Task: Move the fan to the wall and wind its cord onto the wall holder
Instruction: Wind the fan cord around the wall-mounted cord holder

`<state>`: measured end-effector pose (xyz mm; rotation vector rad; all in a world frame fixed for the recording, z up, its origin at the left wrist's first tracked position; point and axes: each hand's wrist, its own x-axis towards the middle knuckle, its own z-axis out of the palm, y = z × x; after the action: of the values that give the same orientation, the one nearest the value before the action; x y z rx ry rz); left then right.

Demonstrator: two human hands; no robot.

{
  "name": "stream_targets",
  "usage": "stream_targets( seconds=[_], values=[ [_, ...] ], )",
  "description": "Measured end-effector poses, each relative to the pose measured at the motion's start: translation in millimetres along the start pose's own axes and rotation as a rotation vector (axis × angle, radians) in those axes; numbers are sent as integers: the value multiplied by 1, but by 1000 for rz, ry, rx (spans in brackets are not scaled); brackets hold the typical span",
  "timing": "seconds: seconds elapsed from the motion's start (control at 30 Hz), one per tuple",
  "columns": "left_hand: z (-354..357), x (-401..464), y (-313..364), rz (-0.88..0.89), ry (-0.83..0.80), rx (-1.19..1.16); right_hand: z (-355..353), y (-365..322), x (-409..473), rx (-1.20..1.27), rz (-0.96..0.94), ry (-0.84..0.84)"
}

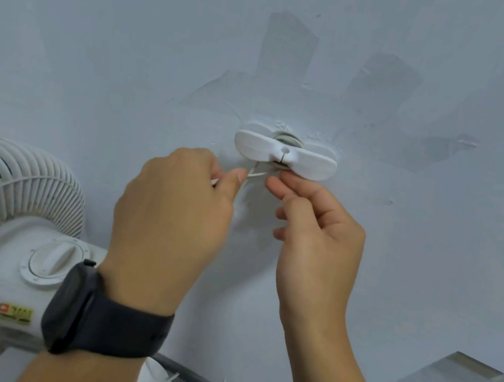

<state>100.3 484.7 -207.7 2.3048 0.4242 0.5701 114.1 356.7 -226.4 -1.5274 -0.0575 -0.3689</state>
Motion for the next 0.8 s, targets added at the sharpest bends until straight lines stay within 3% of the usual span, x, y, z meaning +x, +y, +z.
stream_targets(
  seconds=[0.1, 0.27, 0.53, 0.67, 0.8],
  values=[
    [2, 0, 0, 33, -66, 37, 0, 1, -1, -7, -3, -8],
    [-6, 2, -1, 56, -2, 38, 0, 2, -2, 13, -3, 11],
    [1, 21, -11, 54, 178, -280, 5, 0, -7, 42, -3, 0],
    [7, 26, 0, -10, 193, -648, 2, 1, -8, -6, -9, -24],
    [13, 21, 11, 134, 265, -592, -2, 4, -8, -71, -34, -29]
  ],
)
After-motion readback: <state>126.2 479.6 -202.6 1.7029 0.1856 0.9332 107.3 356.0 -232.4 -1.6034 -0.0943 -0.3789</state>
